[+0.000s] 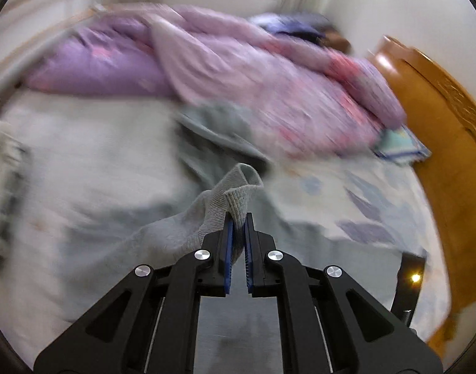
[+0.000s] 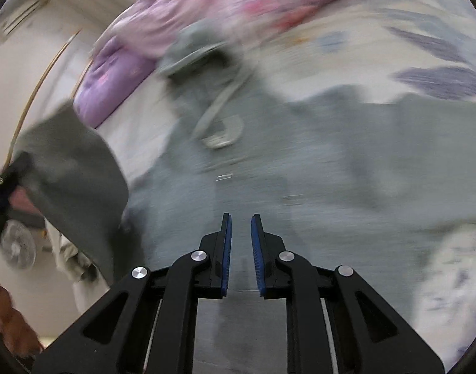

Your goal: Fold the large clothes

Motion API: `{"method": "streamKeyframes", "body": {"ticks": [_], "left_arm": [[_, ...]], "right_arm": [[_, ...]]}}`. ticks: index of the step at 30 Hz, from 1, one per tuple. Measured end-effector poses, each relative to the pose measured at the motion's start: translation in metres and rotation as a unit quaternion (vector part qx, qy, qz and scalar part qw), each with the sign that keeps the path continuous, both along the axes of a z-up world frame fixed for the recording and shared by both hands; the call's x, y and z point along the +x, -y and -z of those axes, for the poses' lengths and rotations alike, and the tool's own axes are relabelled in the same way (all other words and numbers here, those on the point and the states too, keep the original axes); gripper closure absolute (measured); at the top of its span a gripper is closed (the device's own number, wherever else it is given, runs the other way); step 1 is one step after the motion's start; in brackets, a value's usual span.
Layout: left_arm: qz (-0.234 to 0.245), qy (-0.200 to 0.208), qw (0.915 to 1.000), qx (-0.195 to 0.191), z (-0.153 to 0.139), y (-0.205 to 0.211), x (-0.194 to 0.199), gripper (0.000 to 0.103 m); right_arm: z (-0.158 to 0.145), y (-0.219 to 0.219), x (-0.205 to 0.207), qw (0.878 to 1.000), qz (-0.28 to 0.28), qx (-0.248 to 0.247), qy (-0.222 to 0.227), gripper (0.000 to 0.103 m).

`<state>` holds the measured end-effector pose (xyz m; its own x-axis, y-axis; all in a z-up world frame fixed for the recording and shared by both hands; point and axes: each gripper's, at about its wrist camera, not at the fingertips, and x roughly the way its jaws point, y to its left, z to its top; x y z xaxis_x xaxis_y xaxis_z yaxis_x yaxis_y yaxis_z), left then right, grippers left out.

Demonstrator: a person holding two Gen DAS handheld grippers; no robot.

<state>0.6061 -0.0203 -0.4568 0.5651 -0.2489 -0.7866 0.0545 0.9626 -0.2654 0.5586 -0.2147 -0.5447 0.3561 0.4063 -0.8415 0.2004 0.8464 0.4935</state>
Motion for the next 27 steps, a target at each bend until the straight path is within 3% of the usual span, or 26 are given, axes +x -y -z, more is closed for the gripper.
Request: {"method": "streamKeyframes", "body": {"ticks": [3,5,7,9,10,11,14,19,25,26,27], "left_arm": [[0.036,-0.028,0.9989,0.004,0.042,0.044,0.003,0.096],[0.080,-0.080,0.9935,0.011,0.078,0.069,0.005,0.094],[0.092,-0.122,0.9881,0.013,0.101,0.076,0.003,0.085],[0.068,-0.133,0.9887,0.001,0.107,0.063,-0.003,0.025],[0.049,-0.124,0.9911,-0.002,0.104,0.052,-0.008,0.021],[0.028,-0.111,0.9934,-0.007,0.101,0.038,-0.015,0.020],[-0.007,-0.132,0.9912,0.007,0.106,-0.003,-0.023,0.017],[-0.087,-0.165,0.9767,0.107,0.120,-0.090,-0.028,0.017],[-0.174,-0.190,0.9585,0.123,0.129,-0.169,-0.038,0.017],[-0.179,-0.193,0.9568,0.125,0.131,-0.176,-0.038,0.017],[-0.184,-0.196,0.9550,0.125,0.132,-0.182,-0.038,0.017]], "right_arm": [[0.012,0.031,-0.011,1.000,0.027,-0.011,-0.009,0.089],[0.027,0.039,-0.018,0.999,0.038,-0.005,-0.022,0.088],[0.044,0.043,-0.022,0.998,0.044,0.011,-0.043,0.088],[0.052,0.041,-0.023,0.998,0.044,0.023,-0.050,0.088],[0.054,0.039,-0.021,0.997,0.044,0.029,-0.051,0.086],[0.058,0.036,-0.019,0.997,0.046,0.037,-0.054,0.080],[0.065,0.033,-0.016,0.995,0.055,0.051,-0.059,0.061],[0.087,0.016,-0.001,0.992,0.059,0.060,-0.092,0.060],[0.106,0.003,0.011,0.990,0.077,0.030,-0.116,0.058],[0.104,0.001,0.013,0.991,0.069,0.028,-0.110,0.071],[0.102,-0.001,0.015,0.993,0.054,0.053,-0.092,0.096]]}}
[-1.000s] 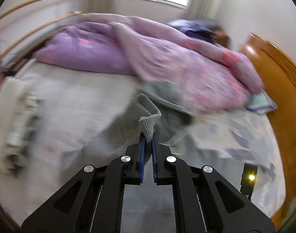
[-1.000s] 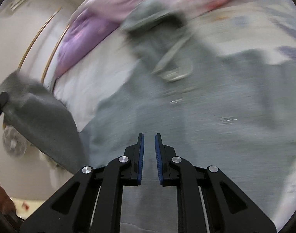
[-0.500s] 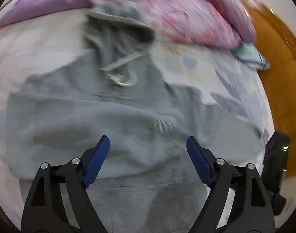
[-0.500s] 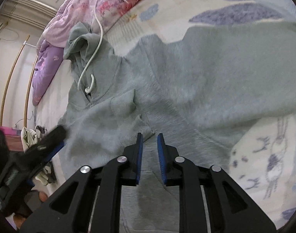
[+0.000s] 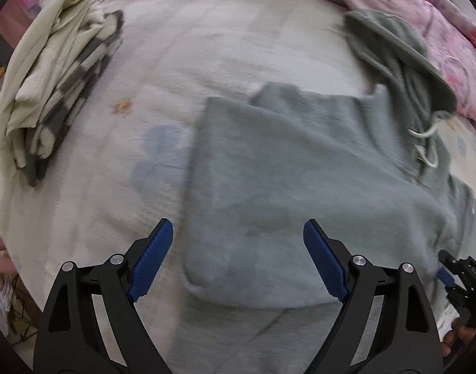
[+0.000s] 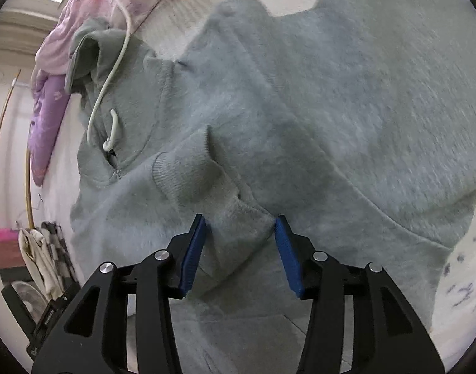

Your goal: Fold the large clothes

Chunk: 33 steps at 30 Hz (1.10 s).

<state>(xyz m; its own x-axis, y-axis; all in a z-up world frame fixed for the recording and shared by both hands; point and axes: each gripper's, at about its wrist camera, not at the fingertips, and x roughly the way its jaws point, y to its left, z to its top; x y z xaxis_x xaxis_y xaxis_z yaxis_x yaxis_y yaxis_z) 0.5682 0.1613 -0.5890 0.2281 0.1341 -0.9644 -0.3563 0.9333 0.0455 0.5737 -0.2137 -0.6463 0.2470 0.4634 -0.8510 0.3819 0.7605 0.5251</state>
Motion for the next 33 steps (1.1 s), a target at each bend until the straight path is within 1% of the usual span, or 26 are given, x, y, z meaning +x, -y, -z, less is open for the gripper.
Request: {"method": "streamKeyframes", "body": {"ticks": [1,2,3,4,5,6,7,9,10,11,12,14,15,17,19,22,23,24,25,27,28,29,31,33], "left_arm": [[-0.003,-0.001,1.0000,-0.002,0.001,-0.002,0.001,0.017],[-0.005,-0.001,1.0000,-0.005,0.001,-0.004,0.000,0.017],[-0.006,0.000,1.0000,-0.004,0.001,-0.006,0.000,0.017],[-0.005,0.001,1.0000,-0.002,0.001,-0.005,0.001,0.017],[-0.001,0.004,1.0000,-0.003,0.001,-0.003,0.003,0.017],[0.003,0.007,1.0000,-0.003,0.000,0.000,0.005,0.017],[0.006,0.007,1.0000,-0.001,0.002,0.004,0.008,0.017],[0.018,0.007,0.9998,0.003,0.004,0.011,0.014,0.017],[0.020,0.007,0.9998,0.006,0.006,0.015,0.018,0.017],[0.023,0.005,0.9997,0.006,0.008,0.018,0.020,0.017],[0.029,-0.004,0.9996,0.006,0.014,0.023,0.024,0.016],[0.038,-0.029,0.9987,0.018,0.029,0.029,0.030,0.016],[0.043,-0.039,0.9981,0.020,0.036,0.032,0.032,0.016],[0.049,-0.065,0.9964,0.024,0.051,0.037,0.035,0.016],[0.051,-0.075,0.9955,0.028,0.054,0.041,0.037,0.016],[0.046,-0.051,0.9970,0.036,0.041,0.047,0.036,0.016],[0.044,-0.047,0.9973,0.036,0.036,0.050,0.036,0.016],[0.043,-0.041,0.9978,0.029,0.031,0.056,0.035,0.016],[0.043,-0.035,0.9982,0.024,0.026,0.061,0.034,0.016],[0.048,-0.027,0.9983,0.016,0.020,0.073,0.034,0.016],[0.057,-0.022,0.9981,0.006,0.017,0.085,0.034,0.016],[0.064,-0.020,0.9977,0.001,0.016,0.093,0.034,0.016],[0.082,-0.021,0.9964,-0.009,0.017,0.111,0.034,0.015],[0.102,-0.031,0.9943,-0.012,0.021,0.132,0.037,0.015]], "right_arm": [[-0.002,-0.002,0.003,1.000,-0.006,0.009,0.004,0.093],[-0.010,-0.002,0.005,1.000,-0.012,0.007,0.015,0.094],[-0.019,-0.002,0.007,0.999,-0.019,0.000,0.032,0.094],[-0.038,0.002,0.008,0.997,-0.026,-0.023,0.062,0.094],[-0.048,0.006,0.008,0.996,-0.025,-0.030,0.078,0.094],[-0.064,0.015,0.006,0.994,-0.018,-0.044,0.103,0.094],[-0.074,0.023,0.004,0.991,-0.012,-0.059,0.116,0.094],[-0.088,0.048,-0.005,0.987,0.018,-0.090,0.133,0.094],[-0.087,0.058,-0.008,0.986,0.026,-0.097,0.132,0.094],[-0.079,0.067,-0.009,0.988,0.025,-0.097,0.115,0.094],[-0.062,0.074,-0.009,0.992,0.018,-0.095,0.081,0.093],[-0.035,0.081,-0.011,0.993,0.015,-0.105,0.047,0.093],[-0.019,0.081,-0.011,0.993,0.003,-0.116,0.027,0.093],[-0.008,0.081,-0.013,0.993,0.009,-0.119,0.024,0.091],[-0.004,0.080,-0.011,0.992,0.011,-0.121,0.020,0.090],[-0.003,0.080,-0.010,0.993,0.011,-0.121,0.015,0.090],[-0.005,0.081,-0.009,0.994,0.011,-0.110,0.015,0.085],[-0.007,0.087,-0.011,0.995,0.014,-0.095,0.018,0.084],[-0.015,0.096,-0.017,0.996,0.025,-0.076,0.032,0.082],[-0.032,0.116,-0.025,0.995,0.055,-0.052,0.061,0.071],[-0.038,0.128,-0.031,0.993,0.074,-0.054,0.072,0.060],[-0.042,0.137,-0.032,0.991,0.091,-0.055,0.079,0.057],[-0.044,0.176,-0.047,0.984,0.144,-0.063,0.080,0.057],[-0.038,0.217,-0.064,0.973,0.206,-0.075,0.068,0.057]]}}
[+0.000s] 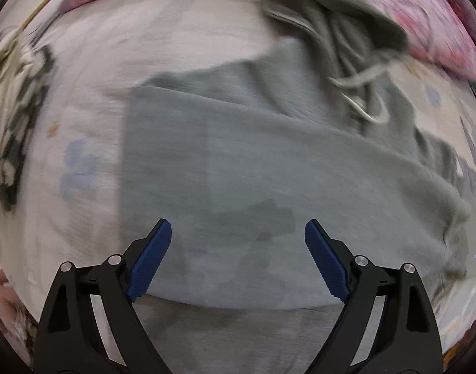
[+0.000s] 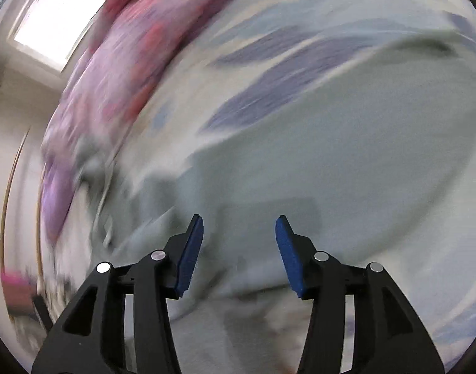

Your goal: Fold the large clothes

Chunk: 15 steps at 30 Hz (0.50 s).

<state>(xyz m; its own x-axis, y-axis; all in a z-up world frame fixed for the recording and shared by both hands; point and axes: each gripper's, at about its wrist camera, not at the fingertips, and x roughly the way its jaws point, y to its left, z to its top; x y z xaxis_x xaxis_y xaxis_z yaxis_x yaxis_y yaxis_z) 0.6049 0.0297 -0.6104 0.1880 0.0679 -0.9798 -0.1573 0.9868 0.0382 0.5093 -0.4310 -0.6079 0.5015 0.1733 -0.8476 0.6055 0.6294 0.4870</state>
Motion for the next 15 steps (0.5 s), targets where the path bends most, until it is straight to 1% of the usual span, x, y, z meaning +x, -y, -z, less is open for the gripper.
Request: {"method": "streamKeyframes", "body": {"ticks": [1,2,3,4,6,10,12,13,14,15], "left_arm": [[0.012,-0.007,0.9999,0.001,0.002,0.011,0.001,0.015],[0.021,-0.008,0.9997,0.000,0.003,0.019,0.001,0.015],[0.028,-0.008,0.9996,-0.003,0.002,0.028,0.000,0.015],[0.032,-0.008,0.9994,-0.006,0.002,0.032,0.000,0.015],[0.041,-0.008,0.9991,-0.012,-0.001,0.042,-0.001,0.015],[0.050,-0.013,0.9986,-0.008,0.000,0.048,-0.003,0.014],[0.047,-0.011,0.9988,-0.004,-0.002,0.048,-0.004,0.014],[0.045,-0.010,0.9989,-0.005,-0.002,0.046,-0.003,0.014],[0.041,-0.009,0.9991,-0.009,-0.003,0.044,-0.003,0.014],[0.036,-0.009,0.9992,-0.013,-0.003,0.042,-0.002,0.014]], "right_arm": [[0.007,0.032,-0.016,0.998,0.056,-0.002,-0.014,0.057],[0.008,0.051,-0.029,0.996,0.091,-0.006,-0.018,0.057],[0.012,0.077,-0.049,0.988,0.154,-0.014,-0.027,0.057],[0.014,0.092,-0.060,0.981,0.190,-0.012,-0.029,0.055],[0.023,0.122,-0.086,0.963,0.267,0.006,-0.018,0.055],[0.048,0.153,-0.095,0.946,0.322,0.045,-0.008,0.053],[0.058,0.165,-0.102,0.925,0.371,0.073,0.021,0.052],[0.060,0.170,-0.105,0.920,0.382,0.081,0.035,0.052],[0.064,0.174,-0.105,0.915,0.389,0.096,0.045,0.053],[0.066,0.176,-0.104,0.915,0.389,0.099,0.050,0.056]]}}
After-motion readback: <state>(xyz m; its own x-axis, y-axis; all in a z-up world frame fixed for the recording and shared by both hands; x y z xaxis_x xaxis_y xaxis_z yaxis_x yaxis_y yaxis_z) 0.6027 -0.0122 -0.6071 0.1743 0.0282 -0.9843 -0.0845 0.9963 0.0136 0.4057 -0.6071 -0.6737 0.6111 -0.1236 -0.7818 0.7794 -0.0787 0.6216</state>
